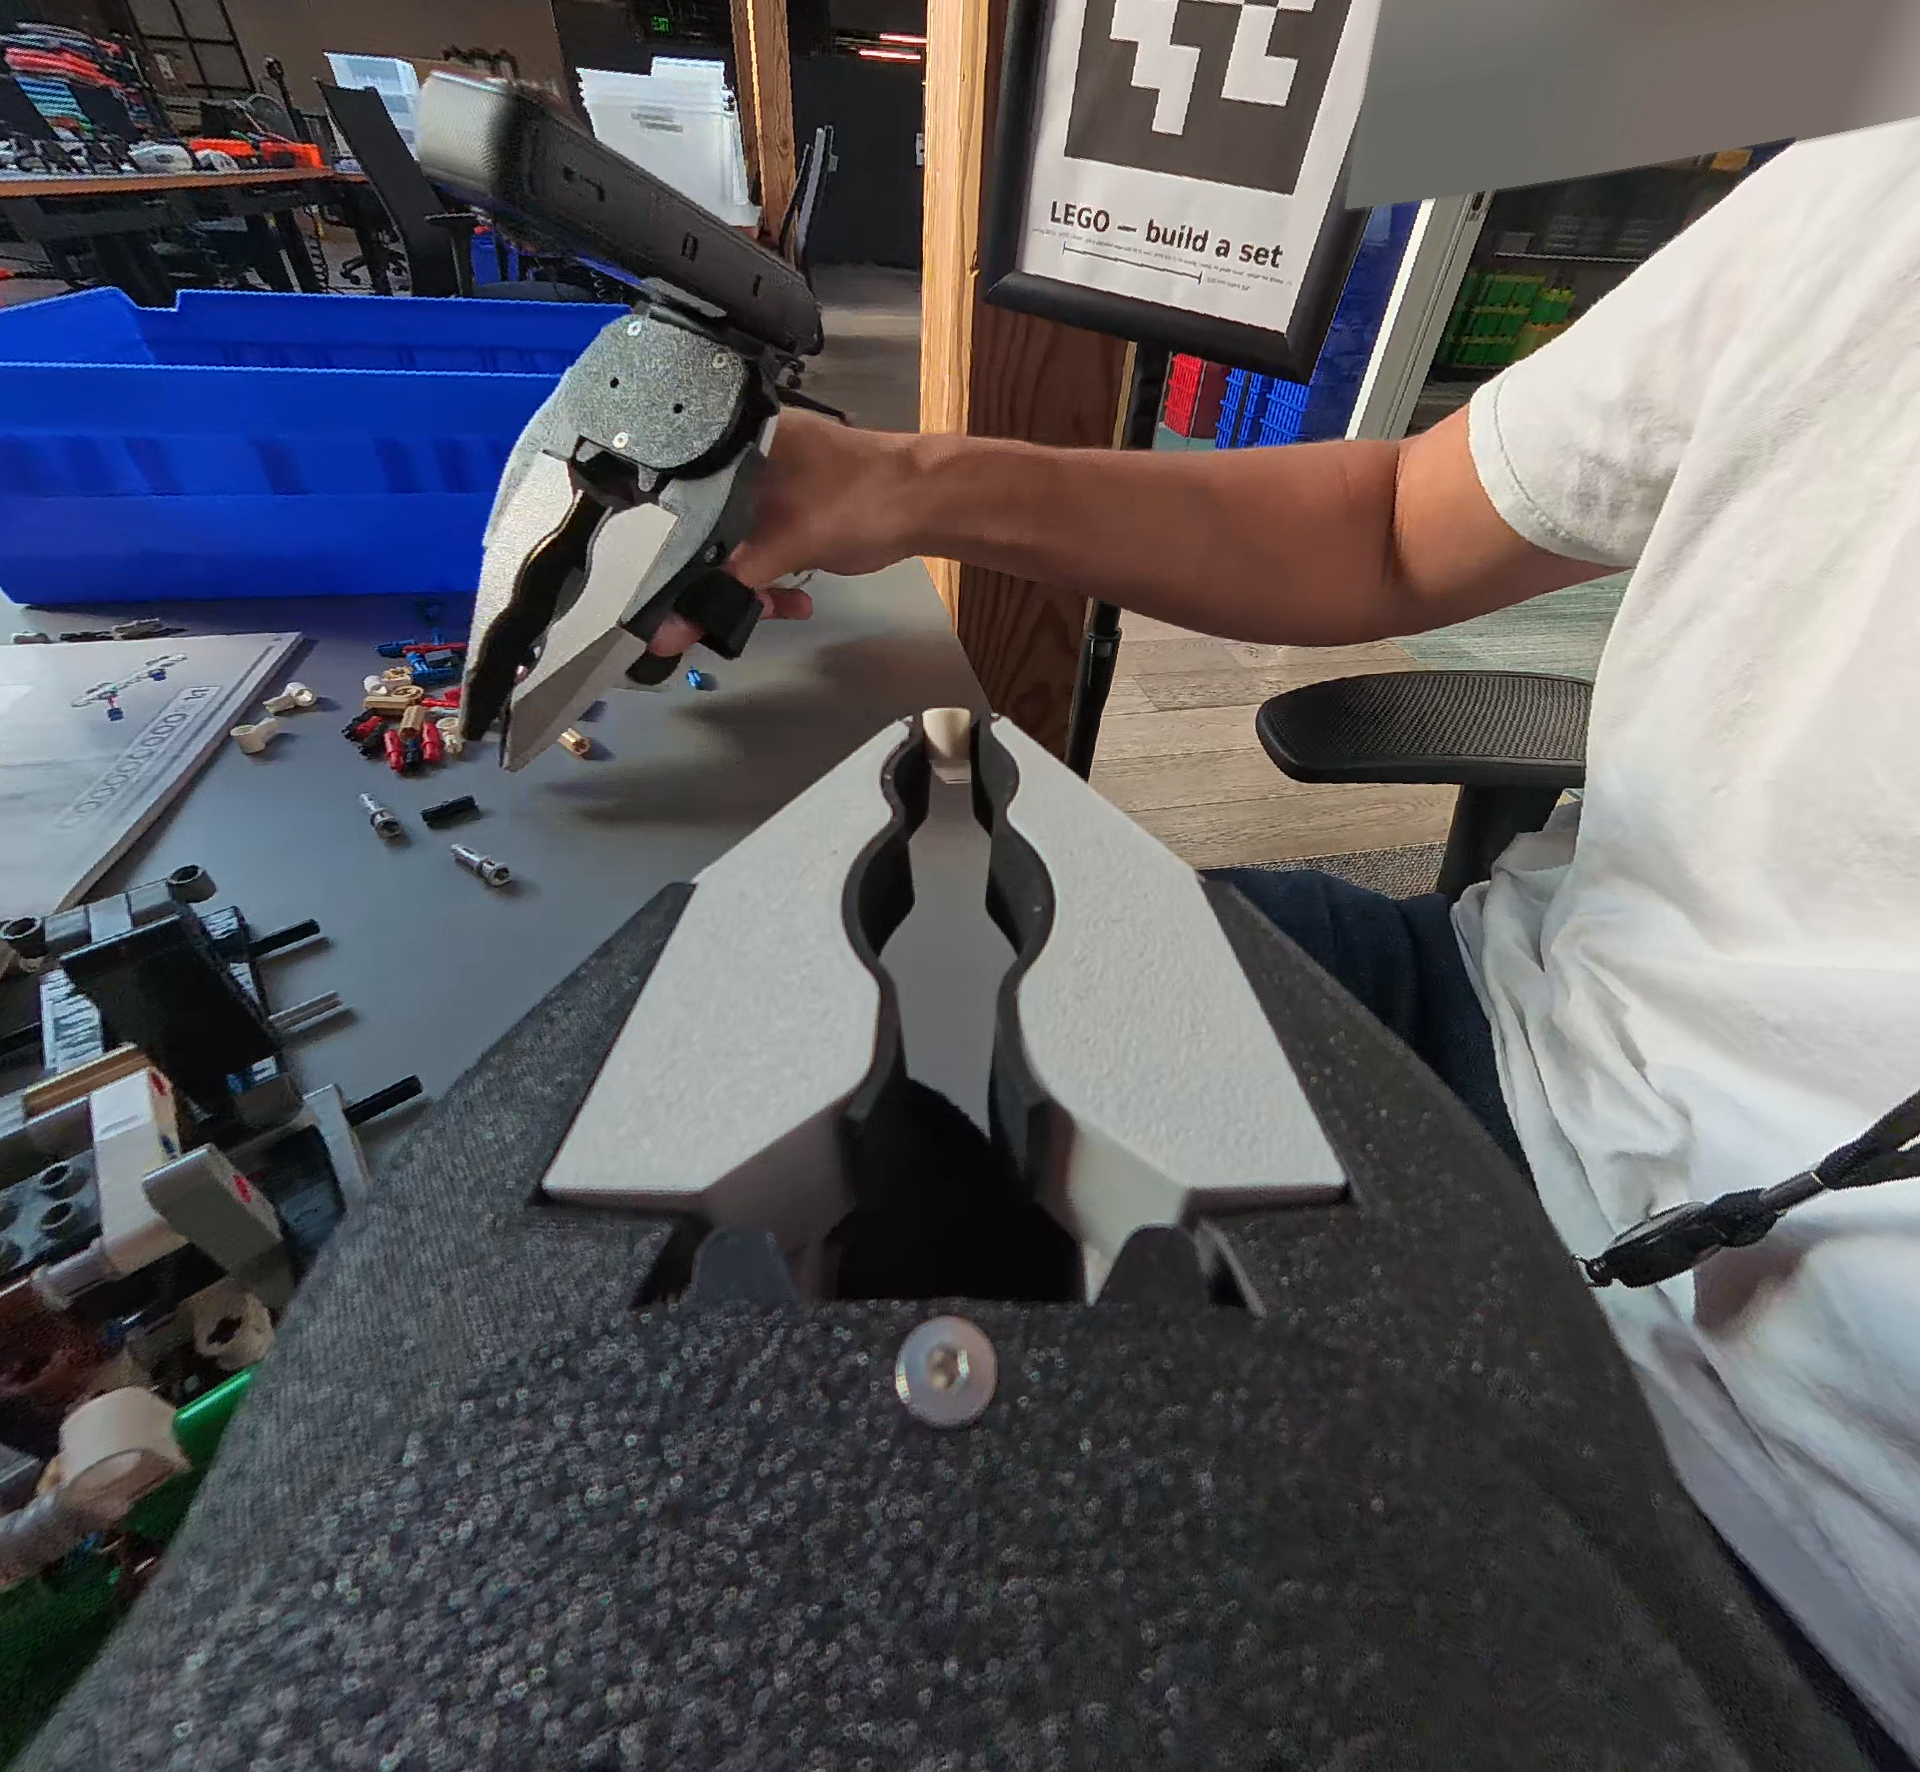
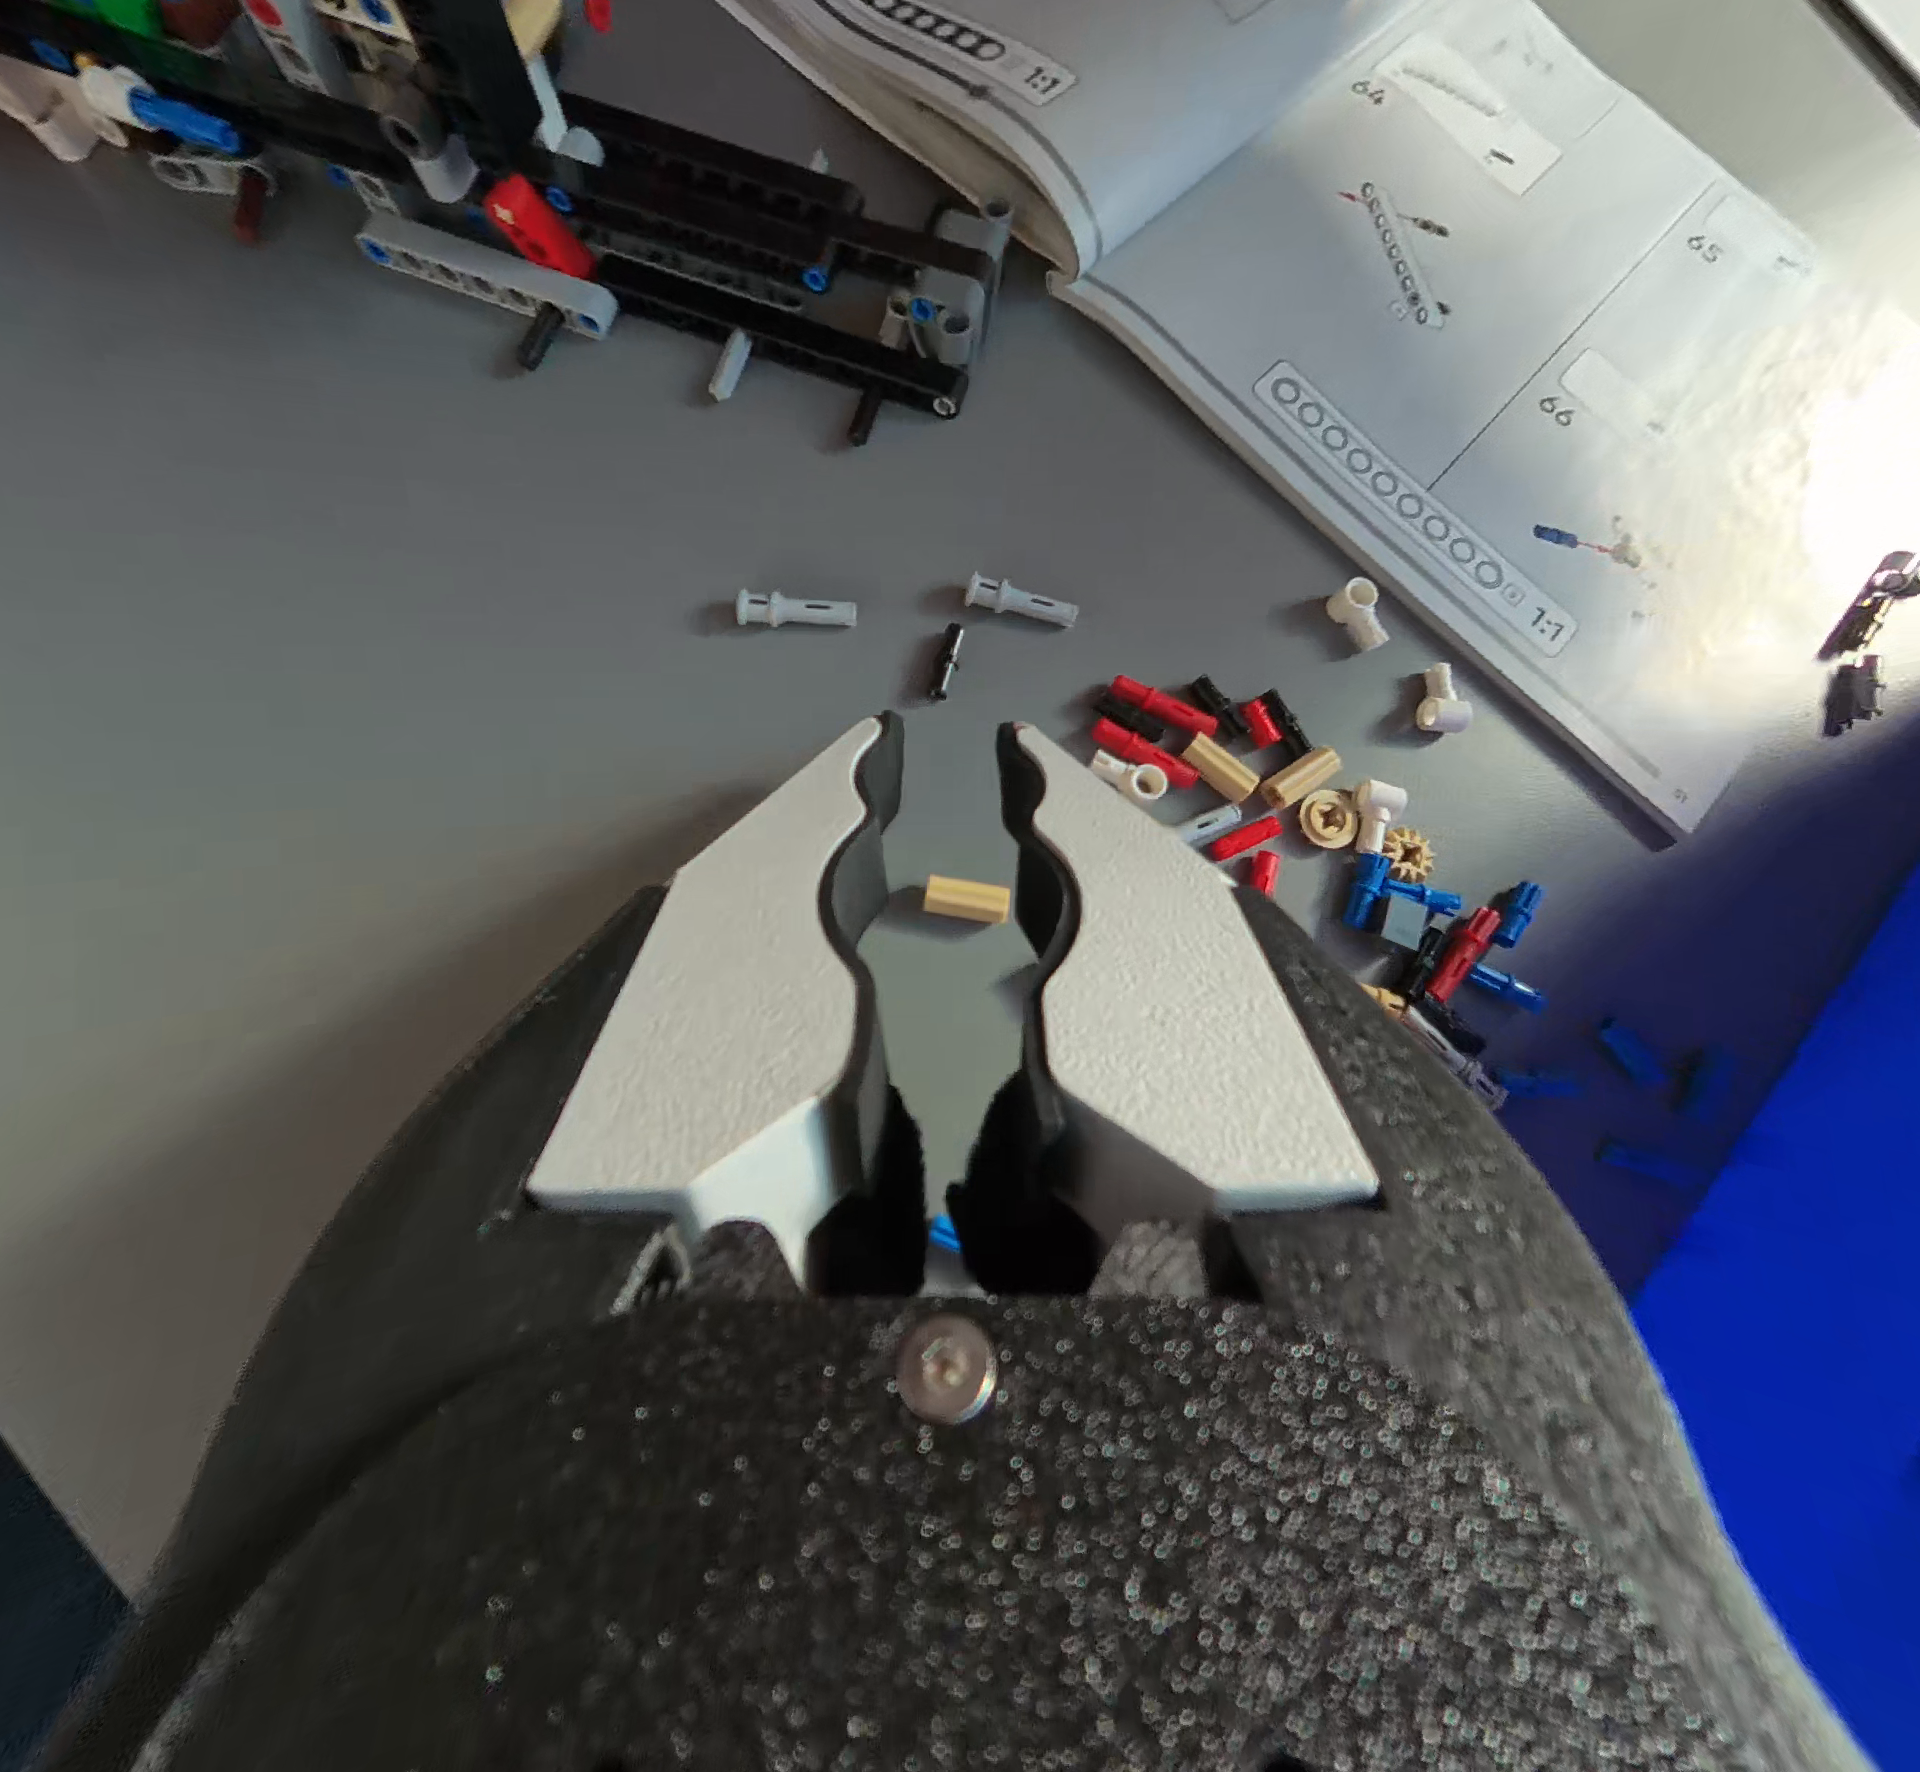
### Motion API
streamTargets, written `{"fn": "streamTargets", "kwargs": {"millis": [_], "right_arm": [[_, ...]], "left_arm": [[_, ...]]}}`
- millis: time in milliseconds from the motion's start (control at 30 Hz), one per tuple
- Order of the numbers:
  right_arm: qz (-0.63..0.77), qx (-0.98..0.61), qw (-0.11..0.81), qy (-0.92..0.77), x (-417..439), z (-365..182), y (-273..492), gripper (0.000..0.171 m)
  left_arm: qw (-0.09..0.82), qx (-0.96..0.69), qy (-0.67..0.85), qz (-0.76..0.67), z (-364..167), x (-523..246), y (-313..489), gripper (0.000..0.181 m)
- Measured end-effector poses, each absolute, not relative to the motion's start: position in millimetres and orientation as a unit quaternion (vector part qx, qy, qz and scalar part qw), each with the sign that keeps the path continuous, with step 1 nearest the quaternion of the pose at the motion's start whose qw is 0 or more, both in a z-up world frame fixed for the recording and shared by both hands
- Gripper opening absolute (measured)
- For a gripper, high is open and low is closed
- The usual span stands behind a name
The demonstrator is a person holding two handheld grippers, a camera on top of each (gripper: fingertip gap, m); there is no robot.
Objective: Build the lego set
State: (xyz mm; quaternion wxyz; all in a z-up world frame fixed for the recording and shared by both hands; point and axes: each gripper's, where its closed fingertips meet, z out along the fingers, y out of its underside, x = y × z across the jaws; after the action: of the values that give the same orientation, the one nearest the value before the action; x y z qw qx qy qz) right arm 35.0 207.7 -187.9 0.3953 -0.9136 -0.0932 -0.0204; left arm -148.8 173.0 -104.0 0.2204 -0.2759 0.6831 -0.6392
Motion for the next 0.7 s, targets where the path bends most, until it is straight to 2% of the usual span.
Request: {"fn": "streamTargets", "kwargs": {"millis": [33, 267, 700], "right_arm": [[-0.021, -0.917, 0.39, -0.082, 36, -191, 211, 0.019], [-0.01, -0.914, 0.403, -0.053, 28, -199, 224, 0.01], [-0.027, -0.914, 0.395, -0.091, 28, -203, 224, 0.004]], "left_arm": [[0.221, -0.276, 0.682, -0.64, -104, -149, 173, 0.006], [0.222, -0.278, 0.68, -0.642, -103, -149, 175, 0.006], [0.214, -0.282, 0.673, -0.649, -101, -148, 177, 0.006]]}}
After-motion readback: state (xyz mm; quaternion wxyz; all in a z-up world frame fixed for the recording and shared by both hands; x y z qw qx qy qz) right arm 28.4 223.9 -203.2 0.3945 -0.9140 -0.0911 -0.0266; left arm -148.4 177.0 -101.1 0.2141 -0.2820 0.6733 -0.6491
